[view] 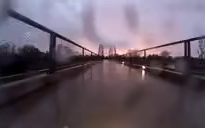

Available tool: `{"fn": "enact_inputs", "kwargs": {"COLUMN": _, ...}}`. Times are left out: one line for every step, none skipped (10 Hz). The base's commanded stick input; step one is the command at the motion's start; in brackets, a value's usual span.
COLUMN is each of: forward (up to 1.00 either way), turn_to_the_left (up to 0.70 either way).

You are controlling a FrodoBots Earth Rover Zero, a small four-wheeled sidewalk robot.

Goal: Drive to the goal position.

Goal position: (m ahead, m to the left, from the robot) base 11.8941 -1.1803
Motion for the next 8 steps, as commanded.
{"fn": "enact_inputs", "kwargs": {"forward": 0.7, "turn_to_the_left": 0.0}}
{"fn": "enact_inputs", "kwargs": {"forward": 0.7, "turn_to_the_left": 0.0}}
{"fn": "enact_inputs", "kwargs": {"forward": 0.7, "turn_to_the_left": 0.0}}
{"fn": "enact_inputs", "kwargs": {"forward": 0.53, "turn_to_the_left": 0.0}}
{"fn": "enact_inputs", "kwargs": {"forward": 0.03, "turn_to_the_left": 0.0}}
{"fn": "enact_inputs", "kwargs": {"forward": 0.7, "turn_to_the_left": 0.0}}
{"fn": "enact_inputs", "kwargs": {"forward": 0.7, "turn_to_the_left": 0.0}}
{"fn": "enact_inputs", "kwargs": {"forward": 0.7, "turn_to_the_left": 0.0}}
